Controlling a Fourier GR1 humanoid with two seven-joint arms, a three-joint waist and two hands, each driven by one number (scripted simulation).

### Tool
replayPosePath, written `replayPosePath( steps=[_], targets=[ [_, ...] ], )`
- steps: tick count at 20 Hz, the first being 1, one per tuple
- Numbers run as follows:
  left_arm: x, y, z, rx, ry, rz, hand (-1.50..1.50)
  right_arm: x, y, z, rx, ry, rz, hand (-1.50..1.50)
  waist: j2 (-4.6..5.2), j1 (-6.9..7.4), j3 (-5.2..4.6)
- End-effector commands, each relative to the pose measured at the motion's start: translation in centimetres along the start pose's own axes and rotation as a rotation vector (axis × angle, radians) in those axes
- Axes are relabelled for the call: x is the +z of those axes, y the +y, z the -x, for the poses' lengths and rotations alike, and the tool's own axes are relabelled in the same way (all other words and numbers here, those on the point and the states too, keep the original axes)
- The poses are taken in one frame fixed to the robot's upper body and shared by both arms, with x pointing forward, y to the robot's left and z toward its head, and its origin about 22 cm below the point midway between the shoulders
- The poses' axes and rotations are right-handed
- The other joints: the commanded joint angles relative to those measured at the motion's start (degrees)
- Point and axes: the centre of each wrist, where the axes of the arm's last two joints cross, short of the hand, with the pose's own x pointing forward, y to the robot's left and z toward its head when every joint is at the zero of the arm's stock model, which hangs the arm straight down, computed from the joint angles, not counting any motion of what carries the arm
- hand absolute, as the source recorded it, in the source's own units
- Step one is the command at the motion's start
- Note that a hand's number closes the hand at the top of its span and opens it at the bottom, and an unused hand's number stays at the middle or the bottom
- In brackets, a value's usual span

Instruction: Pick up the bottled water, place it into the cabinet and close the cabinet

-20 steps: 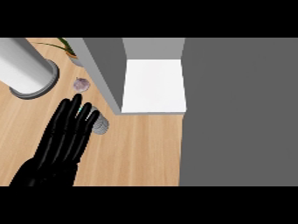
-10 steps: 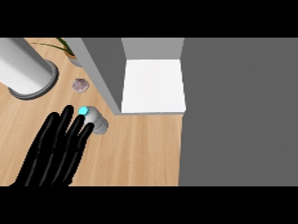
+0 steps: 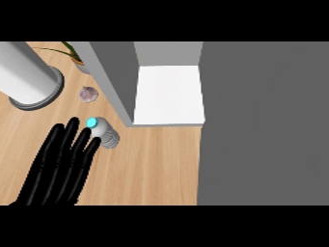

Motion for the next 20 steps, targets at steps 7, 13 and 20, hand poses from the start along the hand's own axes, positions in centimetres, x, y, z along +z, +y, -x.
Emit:
replayPosePath(
  steps=[7, 13, 20],
  targets=[
    [-0.4, 1.9, 1.2, -0.067, -0.059, -0.154, -1.50, 1.9, 1.8, -4.4, -0.092, -0.103, -0.047, -1.50, 0.12, 0.05, -0.09],
    [-0.8, 5.8, 3.4, -0.104, 0.033, -0.215, -1.50, 2.4, 0.7, -4.2, -0.102, -0.099, -0.040, -1.50, 0.14, -0.54, -0.18],
    [-2.3, 8.8, 6.8, -0.145, 0.087, -0.243, -1.50, 3.4, 1.1, -4.3, -0.087, -0.095, -0.050, -1.50, 0.23, -0.55, -0.18]
  ],
)
